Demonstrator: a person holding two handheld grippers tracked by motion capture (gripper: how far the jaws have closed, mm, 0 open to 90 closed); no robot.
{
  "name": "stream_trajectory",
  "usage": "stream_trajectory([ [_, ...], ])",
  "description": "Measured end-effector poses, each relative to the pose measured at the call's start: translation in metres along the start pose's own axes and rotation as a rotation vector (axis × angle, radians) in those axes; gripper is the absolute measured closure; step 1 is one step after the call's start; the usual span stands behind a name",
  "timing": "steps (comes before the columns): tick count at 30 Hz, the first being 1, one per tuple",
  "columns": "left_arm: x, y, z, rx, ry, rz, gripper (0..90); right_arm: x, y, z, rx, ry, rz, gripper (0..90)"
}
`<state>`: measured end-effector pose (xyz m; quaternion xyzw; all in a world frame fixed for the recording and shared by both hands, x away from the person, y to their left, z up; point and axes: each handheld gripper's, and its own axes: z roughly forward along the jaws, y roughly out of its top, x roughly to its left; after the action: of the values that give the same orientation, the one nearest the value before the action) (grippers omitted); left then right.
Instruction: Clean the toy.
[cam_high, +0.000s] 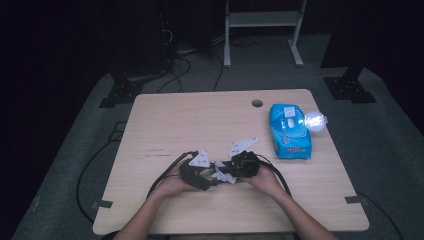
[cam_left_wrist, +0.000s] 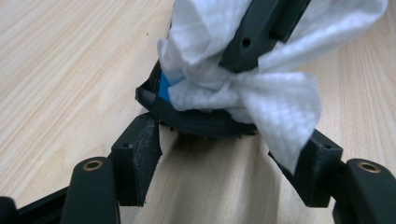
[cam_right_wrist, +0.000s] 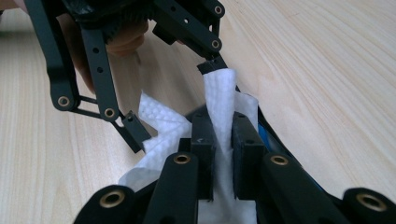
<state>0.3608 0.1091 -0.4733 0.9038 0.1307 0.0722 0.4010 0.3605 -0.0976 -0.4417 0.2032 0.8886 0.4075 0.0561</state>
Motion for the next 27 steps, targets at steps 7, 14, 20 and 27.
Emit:
stream_trajectory([
  [7,0.002,0.0,0.002,0.002,-0.004,-0.007,29.1,0.0,0.011,0.001,-0.035,-0.015,-0.007,80.6],
  [14,0.005,0.009,0.013,-0.02,0.016,-0.026,18.4,-0.018,0.006,-0.002,-0.024,-0.048,0.061,80.6],
  [20,0.004,0.011,0.016,-0.019,0.01,-0.023,20.9,-0.017,0.008,0.01,0.005,-0.035,0.057,80.5],
  [27,0.004,0.013,0.018,-0.023,0.008,-0.026,21.1,-0.033,-0.004,-0.01,0.01,-0.076,0.09,80.5],
])
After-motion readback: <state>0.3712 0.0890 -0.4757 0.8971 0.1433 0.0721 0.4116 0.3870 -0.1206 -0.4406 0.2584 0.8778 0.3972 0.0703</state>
